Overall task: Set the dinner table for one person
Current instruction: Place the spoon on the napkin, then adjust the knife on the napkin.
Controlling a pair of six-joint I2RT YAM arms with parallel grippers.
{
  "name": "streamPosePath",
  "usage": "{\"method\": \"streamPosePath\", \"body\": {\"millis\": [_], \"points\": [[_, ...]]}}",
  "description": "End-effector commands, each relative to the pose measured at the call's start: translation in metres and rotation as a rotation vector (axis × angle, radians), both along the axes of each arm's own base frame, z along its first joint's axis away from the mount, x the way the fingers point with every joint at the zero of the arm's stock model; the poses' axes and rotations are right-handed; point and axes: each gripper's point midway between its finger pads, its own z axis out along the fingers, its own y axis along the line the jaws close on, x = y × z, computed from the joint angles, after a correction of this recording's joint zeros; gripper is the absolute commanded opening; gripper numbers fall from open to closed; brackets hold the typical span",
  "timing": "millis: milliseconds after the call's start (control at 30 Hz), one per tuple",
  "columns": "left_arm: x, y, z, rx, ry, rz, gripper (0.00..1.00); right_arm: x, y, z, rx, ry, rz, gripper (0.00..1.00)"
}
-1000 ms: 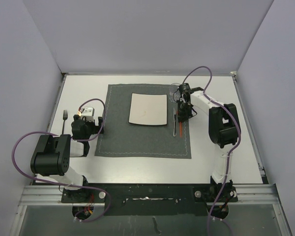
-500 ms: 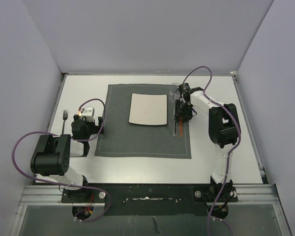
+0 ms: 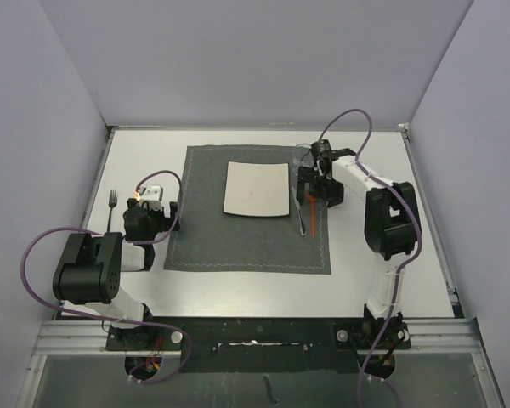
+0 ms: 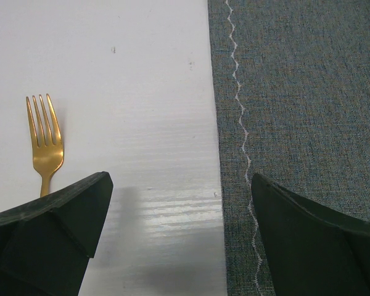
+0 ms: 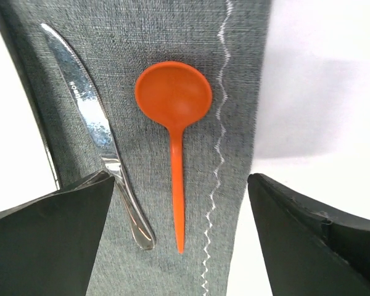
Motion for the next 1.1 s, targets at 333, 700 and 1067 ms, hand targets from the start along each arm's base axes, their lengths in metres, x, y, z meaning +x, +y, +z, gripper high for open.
{"method": "streamPosePath", "body": {"millis": [333, 700, 1067], "points": [[0.013, 0.002, 0.013, -0.010, -0.051, 0.012, 0.98, 0.011, 0.003, 0.068, -0.010, -0.210, 0.023, 0.78], [0.013, 0.002, 0.013, -0.010, -0.052, 0.012, 0.98, 0.006, 0.024, 0.036, -0.053, -0.173, 0.137, 0.18], [0.013, 0.002, 0.013, -0.010, -0.051, 0.013, 0.98, 0.004, 0.035, 0.014, -0.092, -0.132, 0.208, 0.45]]}}
